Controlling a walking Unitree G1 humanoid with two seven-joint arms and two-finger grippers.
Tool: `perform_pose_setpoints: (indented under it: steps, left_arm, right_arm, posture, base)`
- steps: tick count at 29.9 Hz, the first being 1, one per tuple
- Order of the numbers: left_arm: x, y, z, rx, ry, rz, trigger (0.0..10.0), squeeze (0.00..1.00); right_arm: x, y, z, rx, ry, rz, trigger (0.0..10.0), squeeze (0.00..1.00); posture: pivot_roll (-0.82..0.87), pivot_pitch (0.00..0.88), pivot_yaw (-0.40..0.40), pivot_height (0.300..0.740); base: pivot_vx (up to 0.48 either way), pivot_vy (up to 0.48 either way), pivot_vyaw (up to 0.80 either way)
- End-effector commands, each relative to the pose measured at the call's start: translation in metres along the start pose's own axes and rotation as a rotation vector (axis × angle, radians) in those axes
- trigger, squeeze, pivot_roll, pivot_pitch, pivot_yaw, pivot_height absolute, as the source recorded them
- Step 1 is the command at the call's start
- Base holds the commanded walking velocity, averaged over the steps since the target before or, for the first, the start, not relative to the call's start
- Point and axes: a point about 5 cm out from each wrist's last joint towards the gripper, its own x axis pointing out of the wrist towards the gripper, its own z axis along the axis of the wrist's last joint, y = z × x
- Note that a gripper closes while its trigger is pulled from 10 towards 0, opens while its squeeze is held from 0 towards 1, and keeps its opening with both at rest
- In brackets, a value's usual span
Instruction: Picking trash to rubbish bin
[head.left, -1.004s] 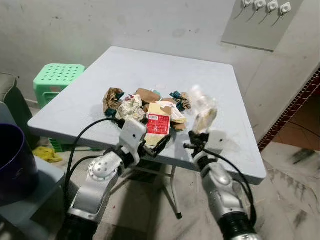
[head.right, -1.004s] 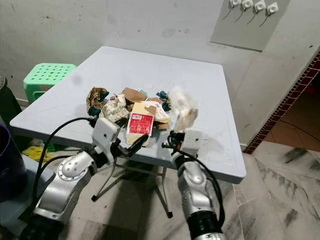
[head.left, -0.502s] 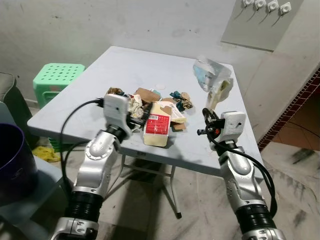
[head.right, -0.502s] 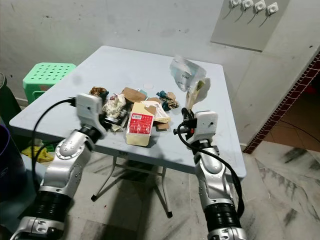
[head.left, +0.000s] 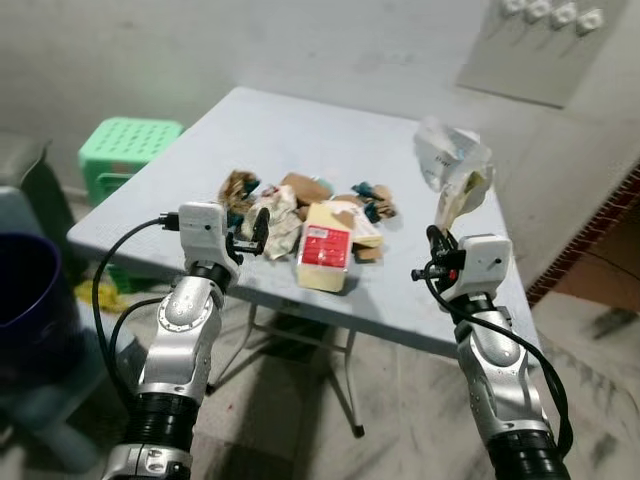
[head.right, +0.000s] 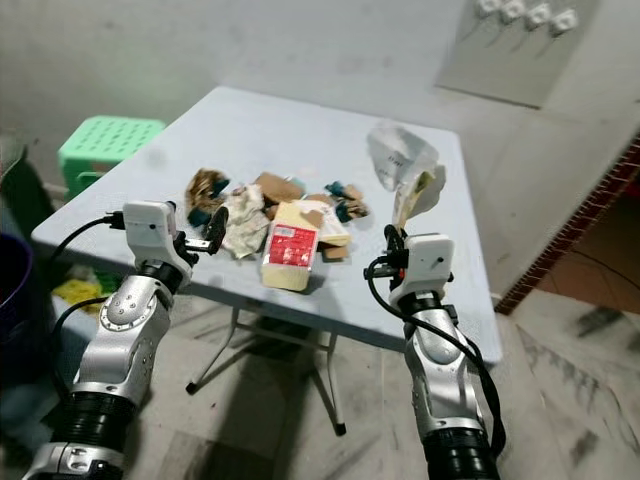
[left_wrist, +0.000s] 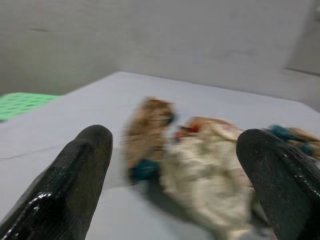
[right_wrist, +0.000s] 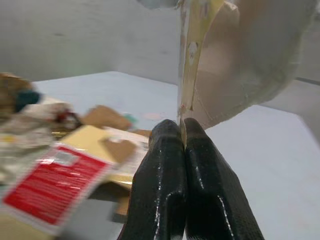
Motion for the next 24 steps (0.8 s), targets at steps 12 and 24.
perform_pose_setpoints:
  steps: [12, 24]
  left_arm:
    - [0.0038, 0.0001, -0.0028, -0.019, 0.023, 0.004, 10.0, 0.00]
    - [0.0065, 0.0011, -0.0036, -0.053, 0.035, 0.042, 10.0, 0.00]
  right_arm:
    - [0.0014, -0.0044, 0.0046, -0.018, -0.005, -0.005, 10.0, 0.00]
    - [0.0018, -0.0056, 0.0040, -0.026, 0.005, 0.009, 10.0, 0.00]
  posture:
    - [0.03, 0.000, -0.118, 0.740]
    - [0.03, 0.000, -0.128, 0.740]
  base:
    - [0.000, 0.115, 0.80]
    - [0.000, 0.136, 0.80]
